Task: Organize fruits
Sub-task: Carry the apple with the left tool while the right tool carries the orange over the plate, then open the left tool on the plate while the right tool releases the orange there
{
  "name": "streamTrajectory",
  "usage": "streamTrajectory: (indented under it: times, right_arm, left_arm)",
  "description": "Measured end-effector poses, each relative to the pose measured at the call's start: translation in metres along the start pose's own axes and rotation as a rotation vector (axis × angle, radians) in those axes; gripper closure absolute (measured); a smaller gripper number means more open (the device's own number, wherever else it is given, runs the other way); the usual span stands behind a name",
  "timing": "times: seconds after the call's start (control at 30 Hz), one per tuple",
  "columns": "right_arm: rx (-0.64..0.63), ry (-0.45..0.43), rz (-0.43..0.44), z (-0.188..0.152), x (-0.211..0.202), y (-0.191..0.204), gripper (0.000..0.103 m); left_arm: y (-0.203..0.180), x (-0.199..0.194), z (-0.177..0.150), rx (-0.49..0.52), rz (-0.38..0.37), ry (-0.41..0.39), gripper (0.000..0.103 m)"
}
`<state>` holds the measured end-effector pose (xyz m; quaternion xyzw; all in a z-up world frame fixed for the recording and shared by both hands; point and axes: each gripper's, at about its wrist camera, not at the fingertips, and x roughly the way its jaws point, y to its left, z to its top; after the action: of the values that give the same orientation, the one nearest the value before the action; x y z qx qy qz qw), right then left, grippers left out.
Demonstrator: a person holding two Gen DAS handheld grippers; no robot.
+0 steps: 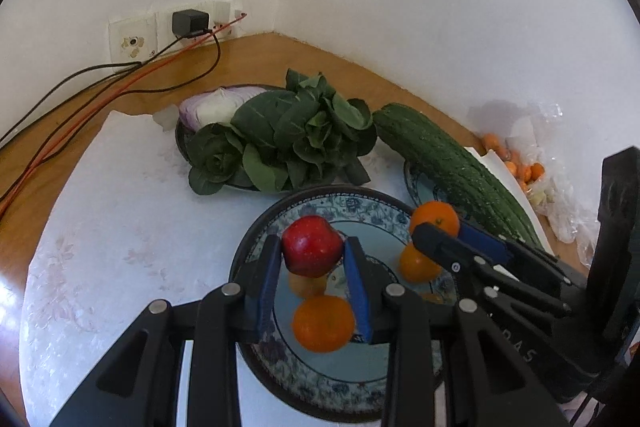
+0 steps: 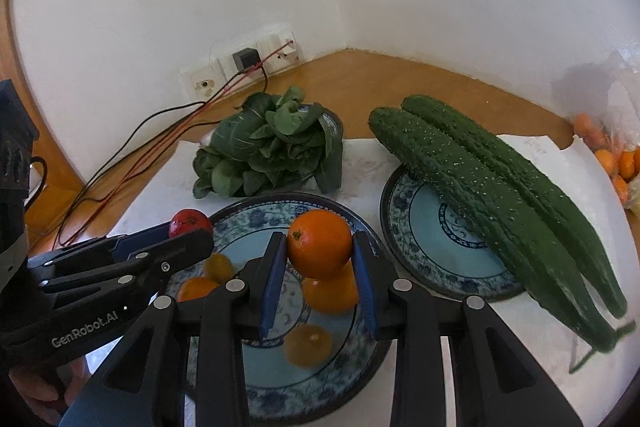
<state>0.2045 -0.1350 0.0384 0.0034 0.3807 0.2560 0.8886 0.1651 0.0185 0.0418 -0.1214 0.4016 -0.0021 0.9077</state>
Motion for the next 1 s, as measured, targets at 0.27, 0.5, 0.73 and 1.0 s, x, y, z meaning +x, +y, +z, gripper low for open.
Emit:
streamTrajectory:
  times: [0.27,0.5,0.73,1.0]
  right_arm:
    - [-0.059,0.009,0.008,0.007,0.015,0.008,0.069]
    - [-0.077,0.045,0.005,0.009,0.030,0.012,0.069]
    - [-0.080,0.045,-0.006,0.009,0.034,0.012,0.069]
    - [-0.062,0.051,0.012,0.009,0.030,0.009,0.068]
  left_arm:
    - [0.007,0.015,0.000,-0.018,-0.006,0.018,0.069]
    - [0.015,0.025,-0.001,-0.047,-0.007,0.049,0.069]
    - [0.013,0.026,-0.003,-0.039,-0.007,0.059,0.069]
    - [0.008,0.016,-0.002,-0.025,0.001,0.060,0.069]
